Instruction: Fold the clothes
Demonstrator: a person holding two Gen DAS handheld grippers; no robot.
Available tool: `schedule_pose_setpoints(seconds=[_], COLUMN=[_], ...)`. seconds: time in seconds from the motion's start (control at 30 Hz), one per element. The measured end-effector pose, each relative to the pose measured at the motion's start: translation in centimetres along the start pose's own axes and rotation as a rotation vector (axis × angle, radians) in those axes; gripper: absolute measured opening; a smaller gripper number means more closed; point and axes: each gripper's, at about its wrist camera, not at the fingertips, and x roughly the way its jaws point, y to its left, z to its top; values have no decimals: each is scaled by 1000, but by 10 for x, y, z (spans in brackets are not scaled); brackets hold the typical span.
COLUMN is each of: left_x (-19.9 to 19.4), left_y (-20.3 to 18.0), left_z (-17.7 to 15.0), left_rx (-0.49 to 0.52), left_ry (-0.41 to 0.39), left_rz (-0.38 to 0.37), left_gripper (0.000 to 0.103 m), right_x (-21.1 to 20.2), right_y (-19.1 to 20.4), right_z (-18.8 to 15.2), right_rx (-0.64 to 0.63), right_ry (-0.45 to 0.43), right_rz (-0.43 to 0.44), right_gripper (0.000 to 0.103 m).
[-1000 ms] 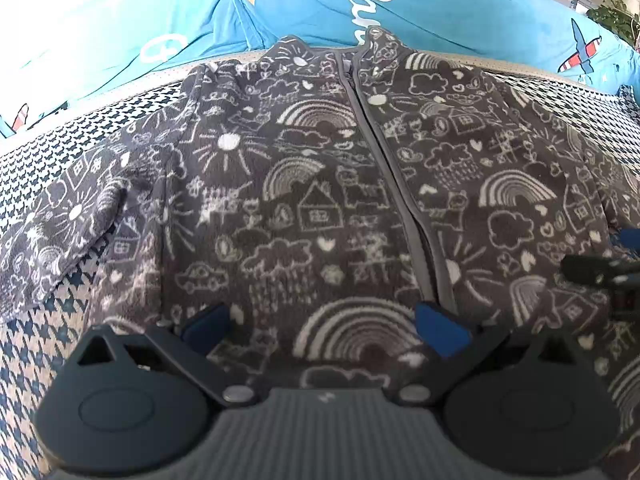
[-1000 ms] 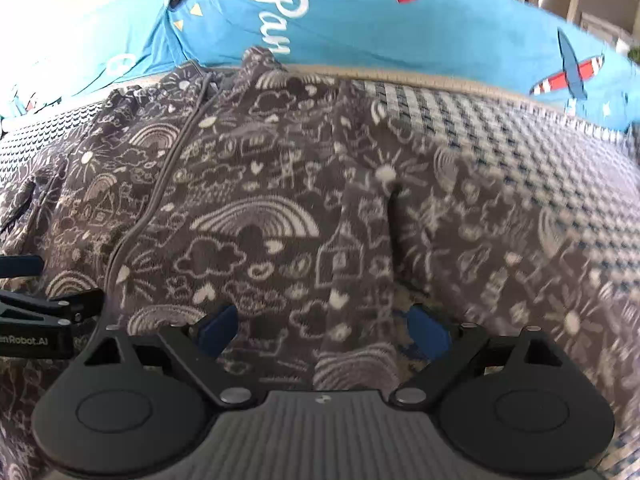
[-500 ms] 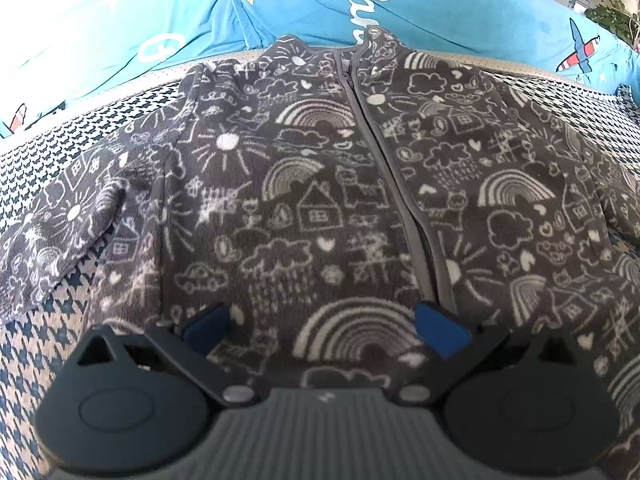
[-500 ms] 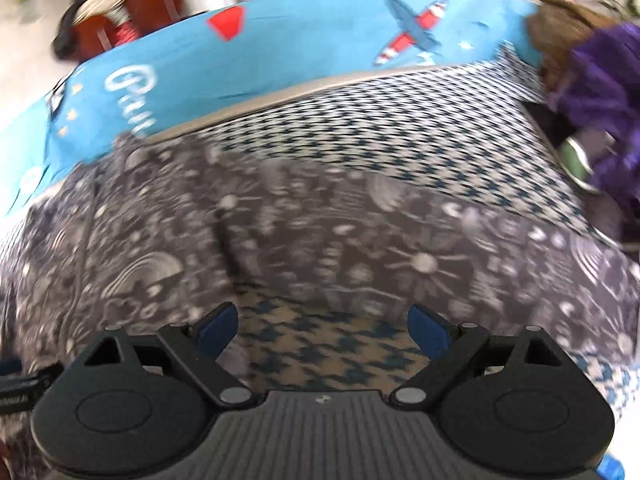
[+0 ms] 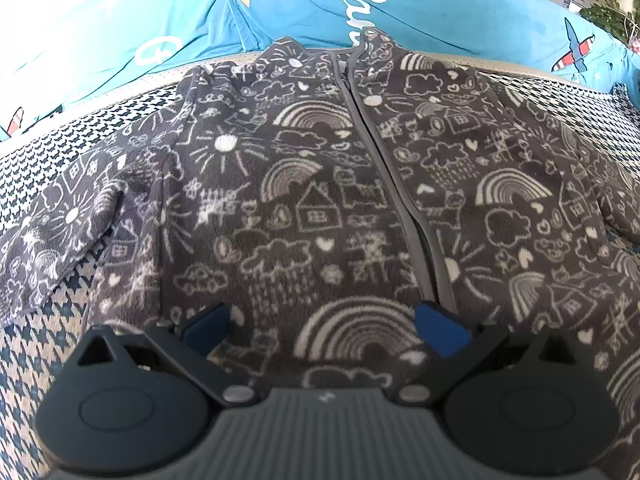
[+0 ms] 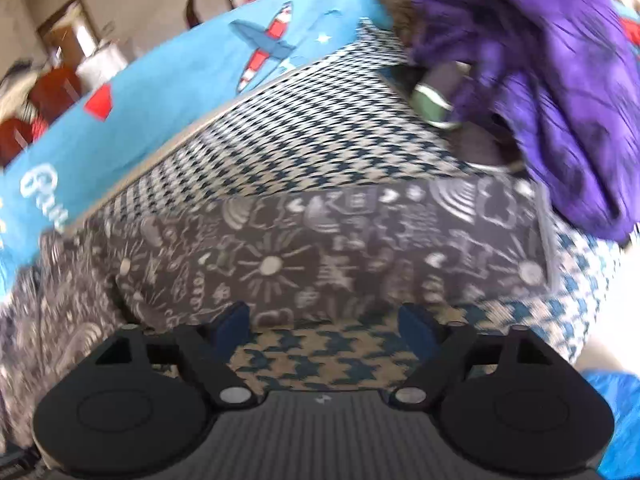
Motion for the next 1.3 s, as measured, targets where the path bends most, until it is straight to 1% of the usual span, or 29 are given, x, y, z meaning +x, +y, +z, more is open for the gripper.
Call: schedule_pose_setpoints(seconds=[0.07, 0.1, 0.17, 0.23, 0.47, 0.6, 0.73, 0.8, 0.83, 0.87, 0.9, 0.93, 1.07, 1.1, 1.17, 1.3], left_x=[0, 0, -1, -1, -1, -1, -1, -1, -1, -1, -1, -1, -2, -2, -2, -1], left_y=[0, 0, 1, 1, 1, 0, 0, 0, 0, 0, 0, 0, 2, 2, 4, 5], left_z=[0, 0, -1, -1, -2, -2, -2, -2, -2, -2, -2, -2, -1, -1, 2, 5], left_rx=[3, 5, 9, 11, 19, 18, 18, 17, 17, 17, 17, 17, 13, 13, 8, -1], left_ry=[0, 0, 1, 1, -1, -2, -3, -2, -2, -2, -2, -2, 5, 9, 19, 34], left_rz=[-2, -4, -7, -8, -12, -10, -8, -7, -7, -7, -7, -8, -13, -15, -21, -30], left_gripper=[103, 103, 103, 103, 103, 103, 103, 103, 103, 103, 103, 103, 103, 103, 103, 103], right_x=[-5, -9, -16, -19, -5, -2, 7, 12, 15, 17, 19, 21, 28, 29, 31, 39], right_y=[-15, -22, -36, -44, -56, -53, -40, -36, -34, -32, -30, -28, -21, -19, -11, 14], right_z=[-1, -2, -3, -3, 3, 4, 11, 14, 16, 17, 18, 19, 26, 27, 31, 43], right_rx=[62, 99, 179, 231, 366, 375, 345, 340, 338, 331, 320, 311, 289, 283, 267, 207], right_ry=[-7, -12, -23, -32, -21, -34, -64, -83, -92, -101, -110, -117, -130, -134, -142, -145], right_rz=[7, 12, 49, 72, 54, 42, 8, -14, -26, -41, -59, -68, -56, -41, 23, 194], right_gripper=[69, 67, 60, 59, 59, 60, 61, 53, 46, 36, 29, 15, 12, 12, 12, 12])
